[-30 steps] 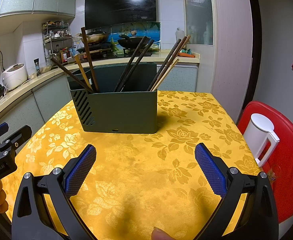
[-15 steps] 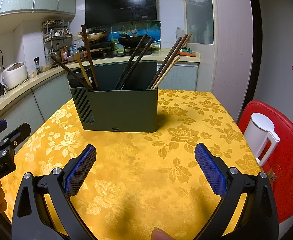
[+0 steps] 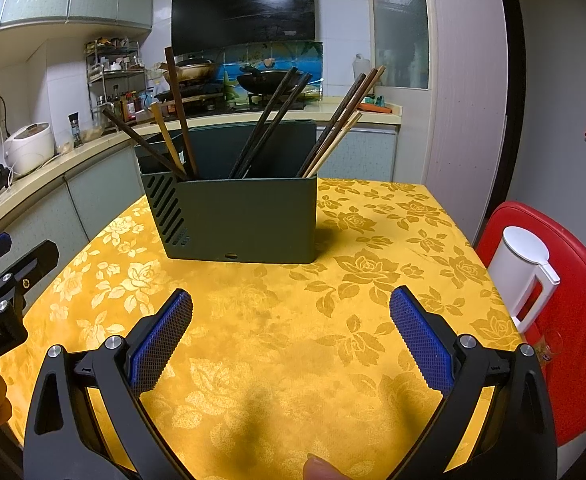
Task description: Organize utensils
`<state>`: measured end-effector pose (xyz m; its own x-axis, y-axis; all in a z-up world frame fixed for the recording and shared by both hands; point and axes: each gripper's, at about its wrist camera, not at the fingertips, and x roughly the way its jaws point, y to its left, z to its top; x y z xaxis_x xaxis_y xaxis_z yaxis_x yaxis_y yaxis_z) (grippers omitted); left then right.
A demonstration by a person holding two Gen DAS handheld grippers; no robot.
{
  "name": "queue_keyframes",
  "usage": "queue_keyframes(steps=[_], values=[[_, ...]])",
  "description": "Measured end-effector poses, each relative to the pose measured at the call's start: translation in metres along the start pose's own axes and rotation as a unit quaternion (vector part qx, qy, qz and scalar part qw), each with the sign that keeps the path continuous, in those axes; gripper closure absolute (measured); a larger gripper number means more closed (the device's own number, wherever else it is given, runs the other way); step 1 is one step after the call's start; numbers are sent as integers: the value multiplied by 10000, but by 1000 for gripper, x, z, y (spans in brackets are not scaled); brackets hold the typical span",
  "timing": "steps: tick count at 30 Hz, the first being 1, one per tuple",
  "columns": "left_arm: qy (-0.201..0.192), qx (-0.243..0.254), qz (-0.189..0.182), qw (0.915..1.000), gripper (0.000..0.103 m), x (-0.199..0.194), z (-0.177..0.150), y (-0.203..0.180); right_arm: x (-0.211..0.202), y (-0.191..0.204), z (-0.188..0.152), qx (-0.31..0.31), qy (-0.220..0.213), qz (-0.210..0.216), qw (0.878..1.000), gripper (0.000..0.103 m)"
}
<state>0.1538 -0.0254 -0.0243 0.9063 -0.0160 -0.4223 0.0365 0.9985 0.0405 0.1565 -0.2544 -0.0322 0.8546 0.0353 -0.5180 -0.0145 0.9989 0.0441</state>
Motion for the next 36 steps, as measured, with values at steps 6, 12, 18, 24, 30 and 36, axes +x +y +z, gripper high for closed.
queue_keyframes(steps=[6, 12, 18, 24, 30, 36], values=[[-51, -120, -6, 9999, 7, -2, 1, 3, 4, 2, -2, -34, 49, 19, 10000, 7], [-78, -163, 24, 9998, 7, -2, 2, 6, 5, 2, -3, -53, 77, 28, 10000, 7], [38, -248, 122, 9996, 7, 6, 0, 11, 9, 2, -6, -66, 158, 24, 9998, 7], [138, -275, 148, 9994, 7, 11, -2, 13, 11, 2, -5, -35, 184, 12, 9998, 7], [193, -248, 145, 9994, 7, 14, -4, 13, 11, 0, -5, -27, 198, 12, 9998, 7], [193, -217, 136, 9995, 7, 13, -5, 11, 11, 0, -6, -30, 194, 16, 9998, 7]])
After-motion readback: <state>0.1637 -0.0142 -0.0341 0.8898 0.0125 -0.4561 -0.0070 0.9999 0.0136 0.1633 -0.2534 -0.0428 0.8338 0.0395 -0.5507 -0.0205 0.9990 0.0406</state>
